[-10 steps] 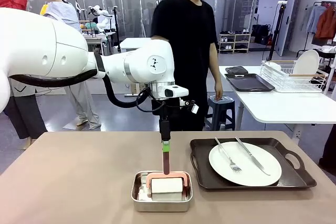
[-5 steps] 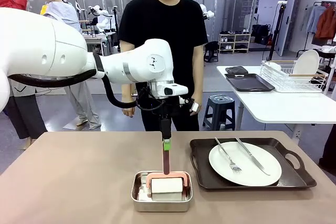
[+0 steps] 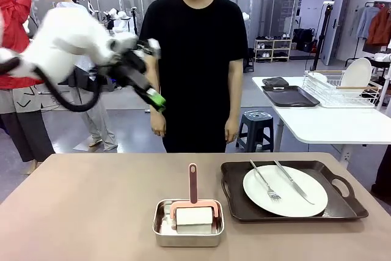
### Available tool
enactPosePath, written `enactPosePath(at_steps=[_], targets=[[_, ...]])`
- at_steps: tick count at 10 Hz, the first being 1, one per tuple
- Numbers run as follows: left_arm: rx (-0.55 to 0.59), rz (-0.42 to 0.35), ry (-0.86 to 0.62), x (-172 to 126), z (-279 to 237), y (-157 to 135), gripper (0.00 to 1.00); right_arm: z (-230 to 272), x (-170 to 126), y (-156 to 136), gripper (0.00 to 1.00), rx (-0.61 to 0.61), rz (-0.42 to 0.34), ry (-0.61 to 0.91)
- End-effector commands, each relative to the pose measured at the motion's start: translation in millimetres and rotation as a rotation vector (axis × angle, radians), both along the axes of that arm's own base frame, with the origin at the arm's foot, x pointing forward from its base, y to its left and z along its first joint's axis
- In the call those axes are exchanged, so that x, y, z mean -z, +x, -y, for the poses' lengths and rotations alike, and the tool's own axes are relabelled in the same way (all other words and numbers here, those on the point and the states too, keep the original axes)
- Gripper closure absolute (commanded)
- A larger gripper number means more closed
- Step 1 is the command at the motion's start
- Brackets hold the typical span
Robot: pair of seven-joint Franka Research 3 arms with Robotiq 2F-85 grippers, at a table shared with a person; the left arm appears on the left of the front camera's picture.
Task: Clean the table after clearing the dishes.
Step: When the right (or left) Handle tray is removed, use the right hand (or left hand) to clean the right (or left) side of the table with the Lint Roller.
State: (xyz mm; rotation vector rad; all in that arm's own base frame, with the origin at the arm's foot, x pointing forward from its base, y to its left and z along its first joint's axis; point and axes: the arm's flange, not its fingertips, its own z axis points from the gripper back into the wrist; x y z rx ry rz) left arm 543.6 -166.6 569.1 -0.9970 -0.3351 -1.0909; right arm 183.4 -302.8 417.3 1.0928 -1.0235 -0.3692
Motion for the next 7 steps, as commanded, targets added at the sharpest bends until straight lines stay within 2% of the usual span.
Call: enactPosePath(at_steps=[1,5,7], targets=[[-0.176,-0.033,-0.431,50,-118,-82,0.00,-4,-1,-1,0.00,0.004,0.025,-0.006],[-0.624,-0.024,-0.768,132,-301,-188,0.00,-4,-1,-1,0.00,0.004,0.025,-0.006],[-0.783,-0.035,-0.845,161,-342,-223,0.00,-4,-1,-1,0.00,0.004,0.025,-0.006]])
